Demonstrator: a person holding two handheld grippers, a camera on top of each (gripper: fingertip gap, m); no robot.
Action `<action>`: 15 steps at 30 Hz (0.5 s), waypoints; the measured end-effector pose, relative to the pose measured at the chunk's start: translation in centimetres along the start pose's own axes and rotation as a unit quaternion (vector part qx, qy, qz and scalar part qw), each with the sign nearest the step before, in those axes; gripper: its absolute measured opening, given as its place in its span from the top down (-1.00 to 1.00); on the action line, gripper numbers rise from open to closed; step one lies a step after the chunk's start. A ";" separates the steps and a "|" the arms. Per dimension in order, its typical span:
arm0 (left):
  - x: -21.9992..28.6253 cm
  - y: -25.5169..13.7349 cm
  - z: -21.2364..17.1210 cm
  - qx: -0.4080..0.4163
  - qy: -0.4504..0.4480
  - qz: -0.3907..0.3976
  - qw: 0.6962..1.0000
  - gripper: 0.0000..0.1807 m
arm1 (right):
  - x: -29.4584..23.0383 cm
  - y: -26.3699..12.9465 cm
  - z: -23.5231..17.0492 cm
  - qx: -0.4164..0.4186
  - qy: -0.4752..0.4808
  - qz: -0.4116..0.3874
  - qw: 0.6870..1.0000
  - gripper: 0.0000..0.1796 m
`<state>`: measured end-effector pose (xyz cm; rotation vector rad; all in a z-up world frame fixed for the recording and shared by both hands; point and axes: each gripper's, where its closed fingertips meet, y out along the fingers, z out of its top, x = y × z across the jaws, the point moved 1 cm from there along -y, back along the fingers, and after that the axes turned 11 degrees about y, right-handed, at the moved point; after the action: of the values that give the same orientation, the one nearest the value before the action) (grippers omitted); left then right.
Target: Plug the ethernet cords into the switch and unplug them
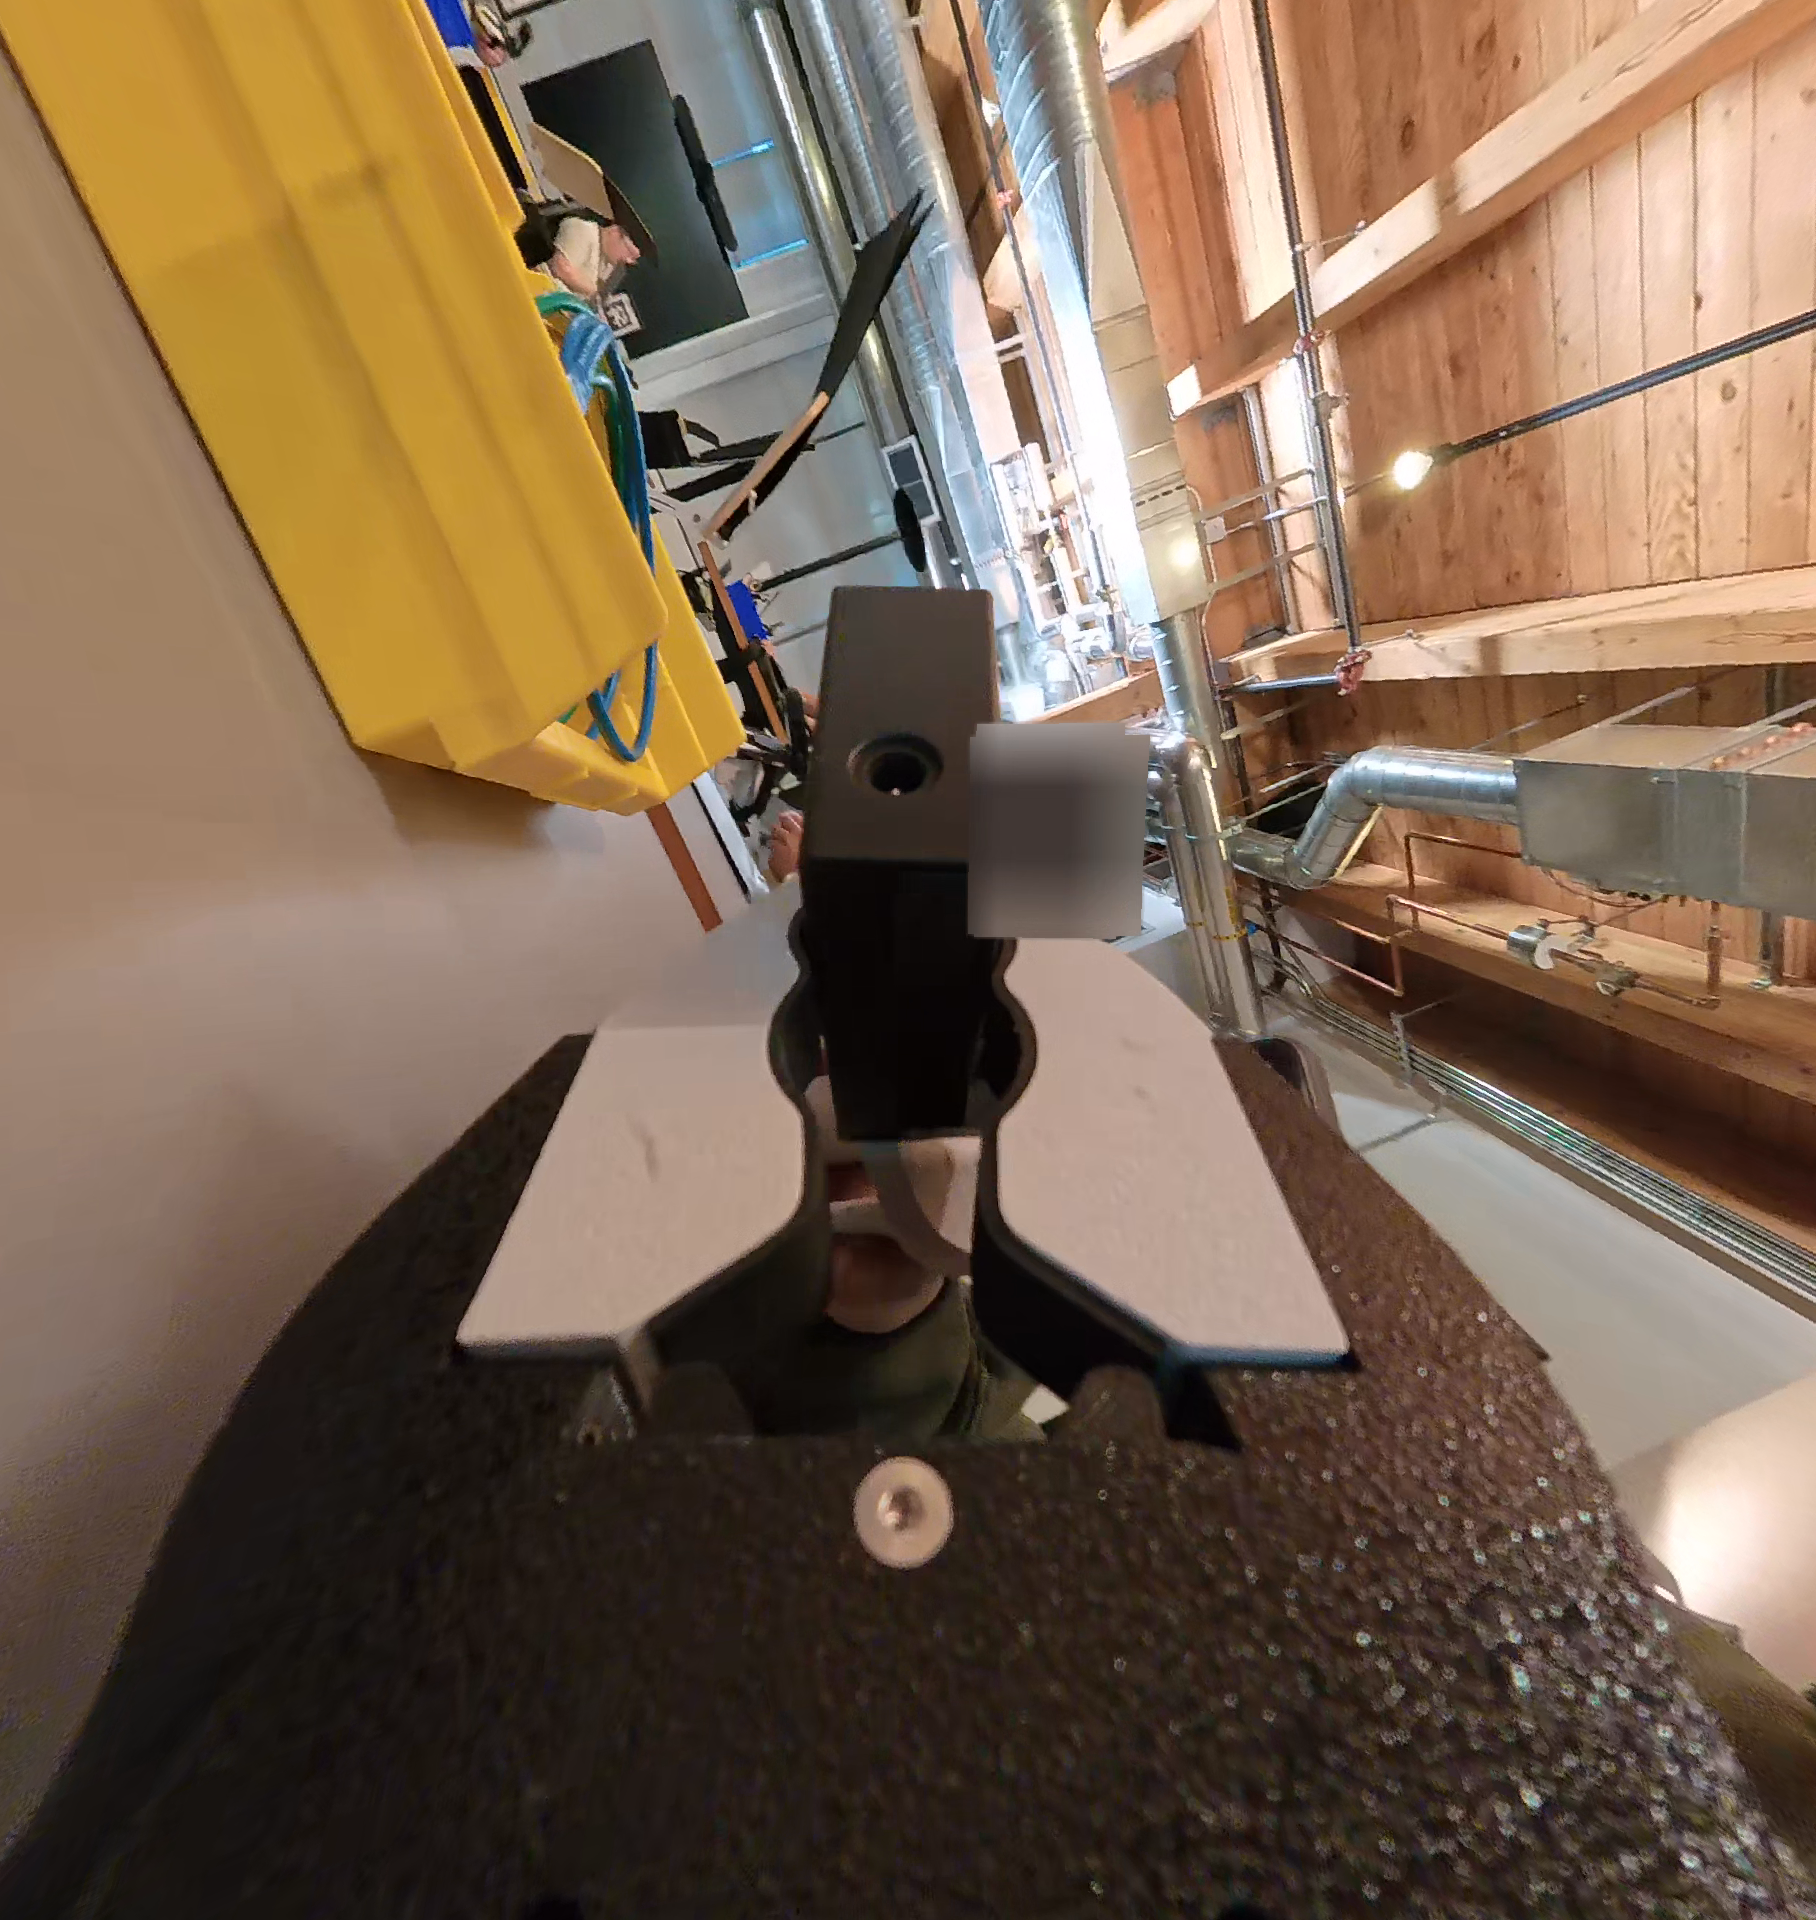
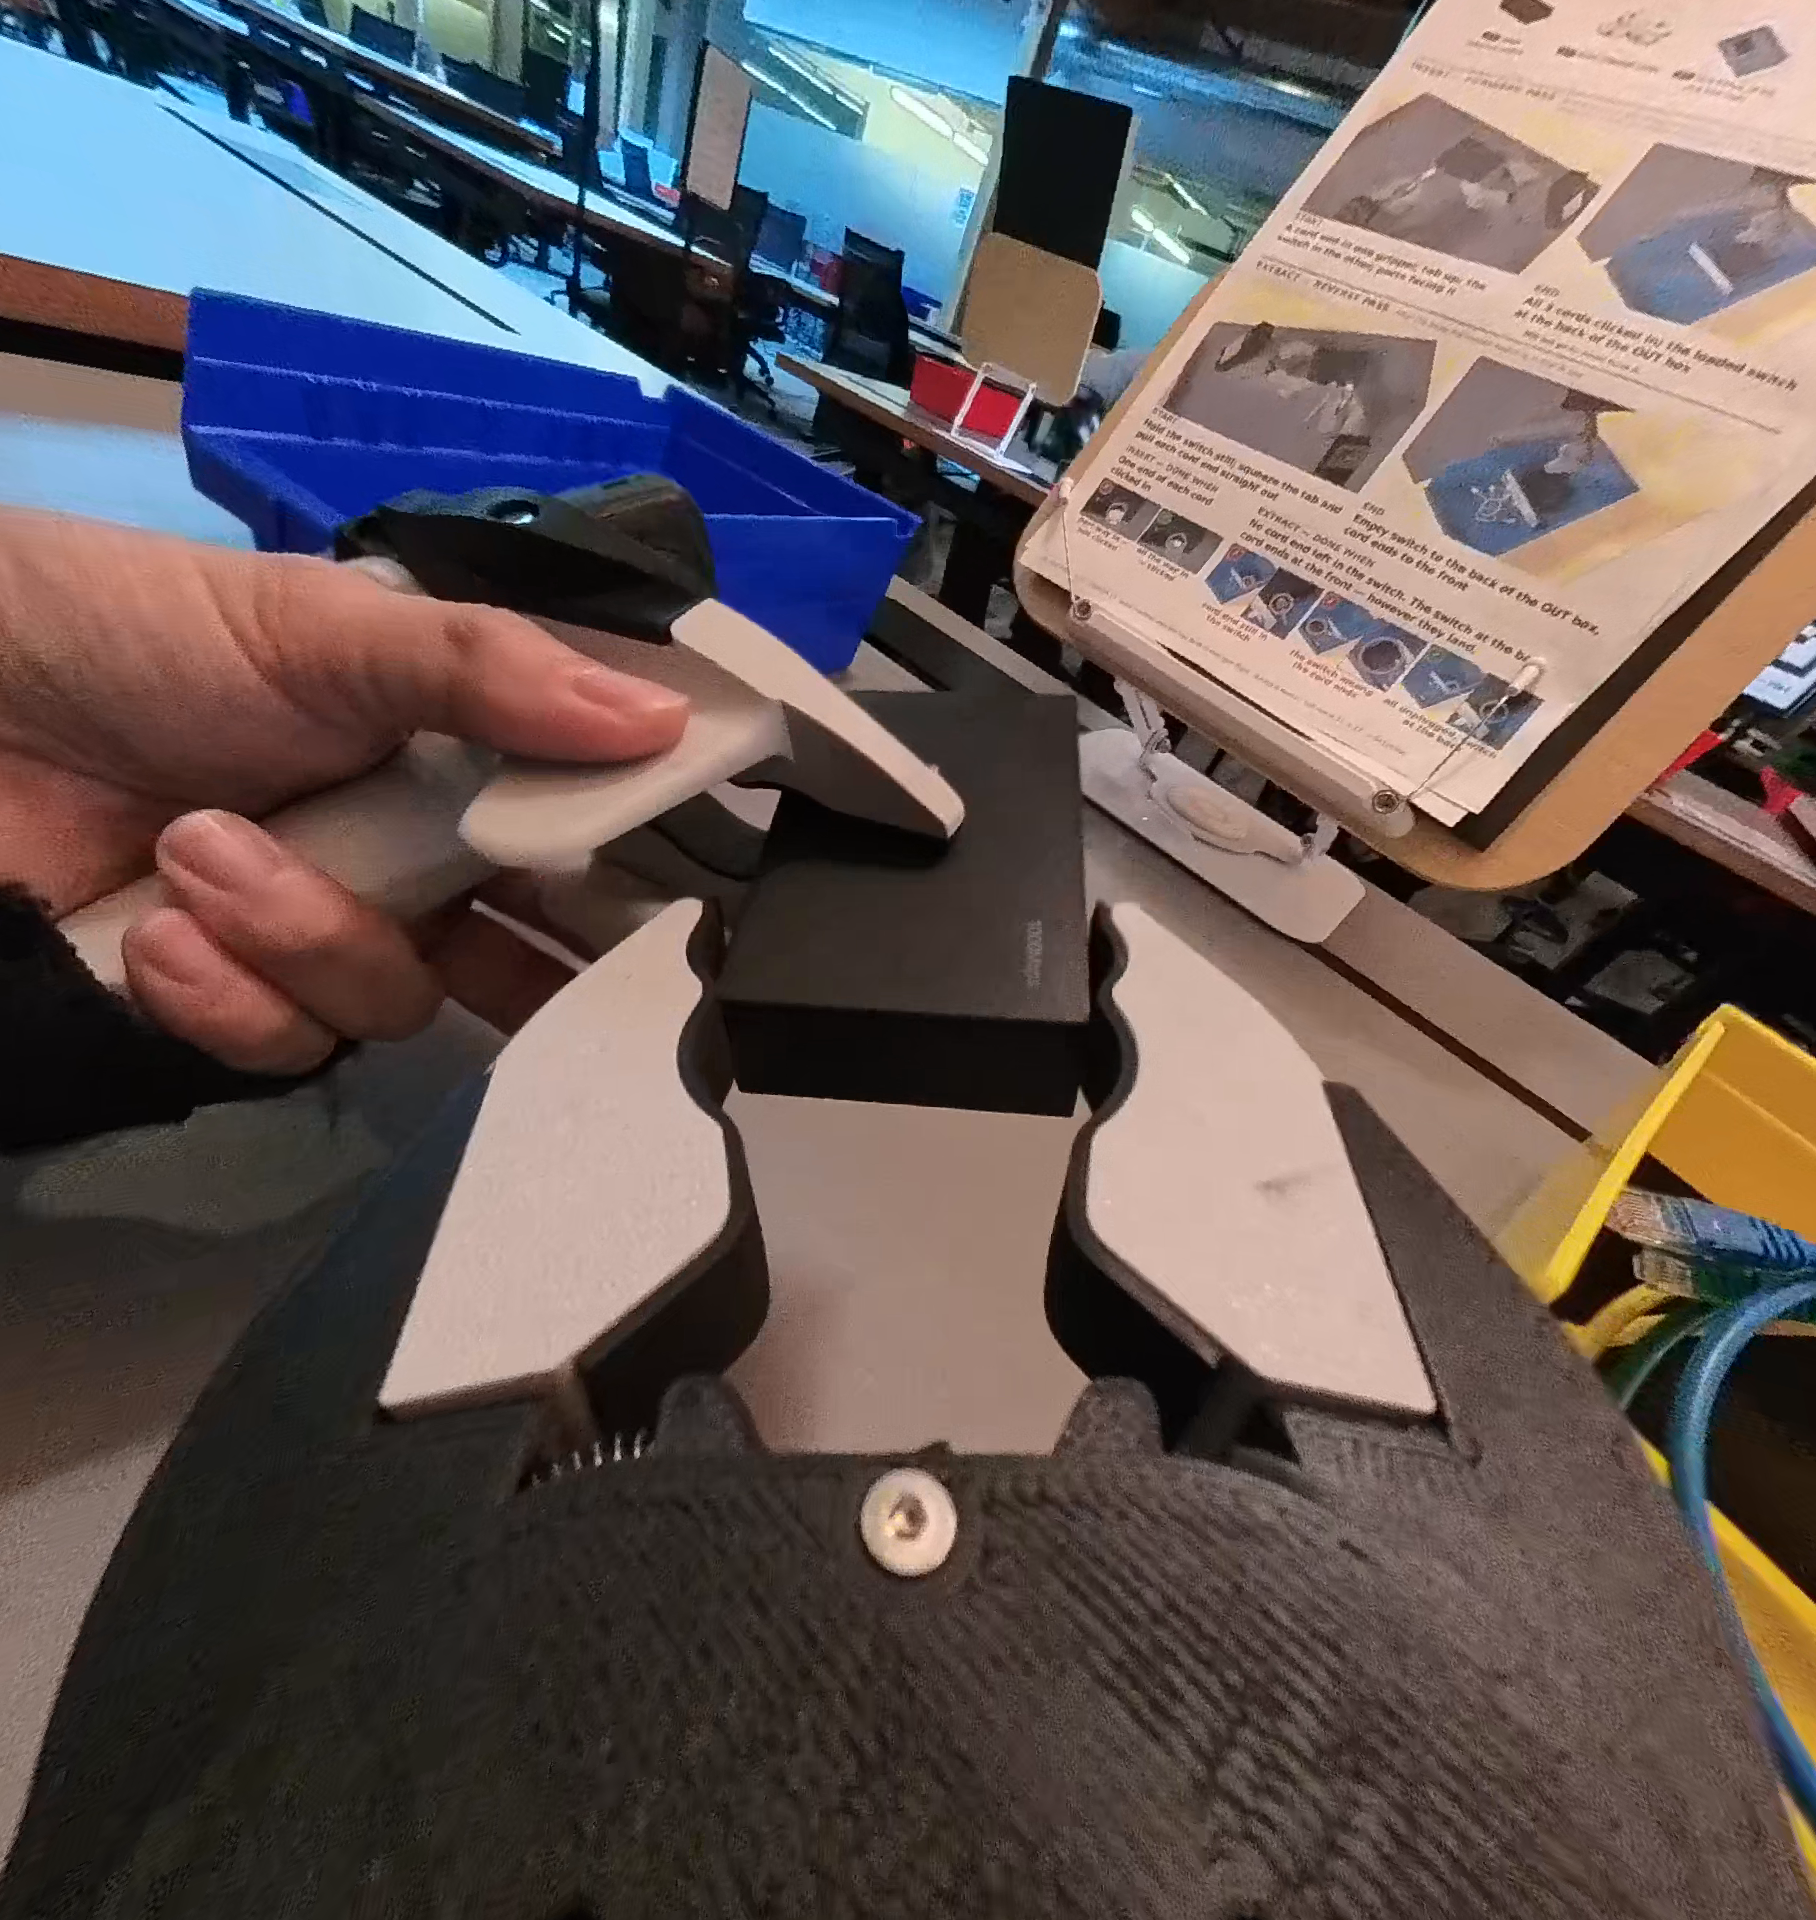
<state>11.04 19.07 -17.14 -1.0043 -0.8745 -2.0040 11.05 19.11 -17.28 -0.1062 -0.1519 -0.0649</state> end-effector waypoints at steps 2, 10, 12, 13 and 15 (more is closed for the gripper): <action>0.3 0.1 0.1 0.000 0.030 0.001 1.000 0.70 | 0.2 0.0 0.2 0.009 0.002 -0.003 1.000 0.25; 0.9 -0.8 2.4 0.041 0.200 0.036 0.978 0.65 | 11.3 -2.7 5.8 0.015 0.011 -0.054 0.998 0.26; 0.6 -0.7 2.2 0.027 0.207 0.034 0.977 0.65 | 16.4 -2.6 7.3 -0.014 0.015 -0.041 0.999 0.26; 0.6 -0.7 2.2 0.026 0.205 0.028 0.978 0.65 | 19.2 -2.4 7.8 -0.030 0.018 -0.043 0.998 0.26; 0.2 -0.8 2.2 0.027 0.195 0.023 0.980 0.68 | 24.3 -1.9 7.5 -0.082 0.033 -0.041 0.995 0.26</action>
<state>11.10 21.22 -16.13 -0.5653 -0.6801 -2.0305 33.77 16.71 -5.93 -0.2618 -0.0847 -0.1624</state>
